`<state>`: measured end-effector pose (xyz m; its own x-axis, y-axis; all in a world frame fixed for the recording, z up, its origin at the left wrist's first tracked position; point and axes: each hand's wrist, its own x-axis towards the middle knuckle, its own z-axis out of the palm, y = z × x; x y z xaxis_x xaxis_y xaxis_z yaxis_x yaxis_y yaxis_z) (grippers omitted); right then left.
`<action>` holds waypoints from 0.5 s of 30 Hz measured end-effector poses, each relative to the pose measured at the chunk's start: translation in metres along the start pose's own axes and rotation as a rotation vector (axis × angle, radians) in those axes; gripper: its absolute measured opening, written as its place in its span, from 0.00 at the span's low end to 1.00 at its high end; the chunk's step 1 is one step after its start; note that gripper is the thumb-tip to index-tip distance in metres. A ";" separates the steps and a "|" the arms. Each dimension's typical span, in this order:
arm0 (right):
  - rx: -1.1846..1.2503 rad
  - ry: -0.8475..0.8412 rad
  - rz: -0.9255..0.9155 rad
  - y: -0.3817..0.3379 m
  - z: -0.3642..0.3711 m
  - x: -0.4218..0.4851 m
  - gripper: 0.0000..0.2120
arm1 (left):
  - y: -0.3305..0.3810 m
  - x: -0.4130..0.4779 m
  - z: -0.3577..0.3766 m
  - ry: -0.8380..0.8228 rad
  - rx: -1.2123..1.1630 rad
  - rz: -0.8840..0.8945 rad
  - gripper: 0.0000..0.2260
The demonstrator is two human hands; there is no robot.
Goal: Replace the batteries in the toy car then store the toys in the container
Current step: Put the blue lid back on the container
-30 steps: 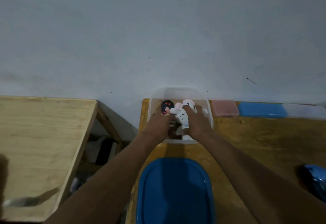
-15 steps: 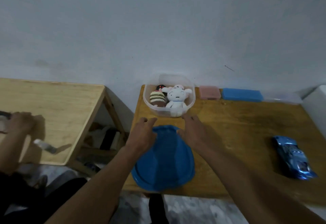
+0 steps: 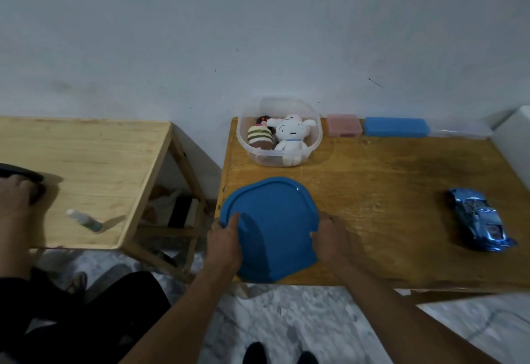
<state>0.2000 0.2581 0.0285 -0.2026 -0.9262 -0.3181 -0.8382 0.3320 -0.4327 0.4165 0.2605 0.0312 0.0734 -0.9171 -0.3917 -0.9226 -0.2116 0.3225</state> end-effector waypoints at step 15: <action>0.029 0.116 0.089 -0.047 -0.036 -0.015 0.28 | -0.008 0.006 -0.062 0.258 -0.229 0.084 0.09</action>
<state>0.2245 0.2504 0.0839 -0.3340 -0.9067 -0.2575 -0.7994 0.4173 -0.4323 0.4479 0.2357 0.0799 0.1205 -0.9835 -0.1347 -0.8228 -0.1748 0.5408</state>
